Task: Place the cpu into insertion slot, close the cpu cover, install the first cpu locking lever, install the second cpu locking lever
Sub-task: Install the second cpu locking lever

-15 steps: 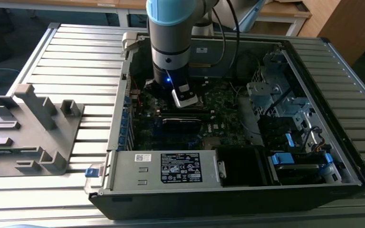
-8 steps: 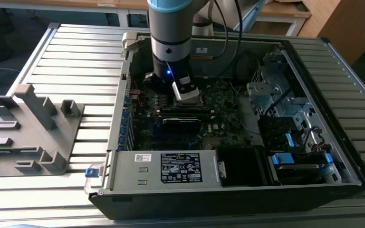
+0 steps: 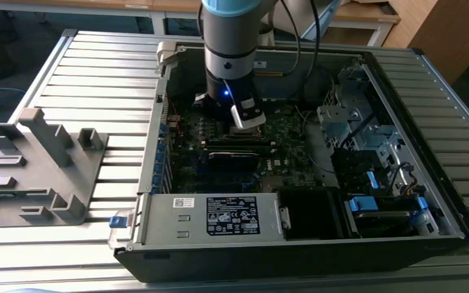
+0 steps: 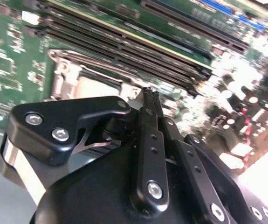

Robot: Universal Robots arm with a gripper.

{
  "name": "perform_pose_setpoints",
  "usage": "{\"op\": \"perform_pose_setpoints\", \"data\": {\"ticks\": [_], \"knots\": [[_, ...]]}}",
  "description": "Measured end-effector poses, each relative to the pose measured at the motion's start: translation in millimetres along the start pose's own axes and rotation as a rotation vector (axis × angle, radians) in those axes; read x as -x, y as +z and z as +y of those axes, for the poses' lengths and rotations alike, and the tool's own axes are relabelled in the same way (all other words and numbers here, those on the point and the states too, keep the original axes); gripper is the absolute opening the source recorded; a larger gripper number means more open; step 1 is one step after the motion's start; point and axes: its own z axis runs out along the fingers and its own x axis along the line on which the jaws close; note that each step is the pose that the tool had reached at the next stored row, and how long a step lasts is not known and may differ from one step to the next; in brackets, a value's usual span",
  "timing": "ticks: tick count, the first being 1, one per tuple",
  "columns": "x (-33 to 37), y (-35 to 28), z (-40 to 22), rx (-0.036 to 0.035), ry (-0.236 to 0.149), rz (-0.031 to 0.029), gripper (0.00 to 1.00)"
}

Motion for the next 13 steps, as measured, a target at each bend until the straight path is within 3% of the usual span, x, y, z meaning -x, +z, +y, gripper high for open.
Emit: {"op": "perform_pose_setpoints", "data": {"ticks": [8,10,13], "knots": [[24.2,1.1,3.5,0.0000,0.003,-0.0003,0.10],[26.0,1.7,5.5,0.0000,0.003,-0.0003,0.10],[25.1,2.9,14.2,-0.0001,0.003,-0.0003,0.10]]}}
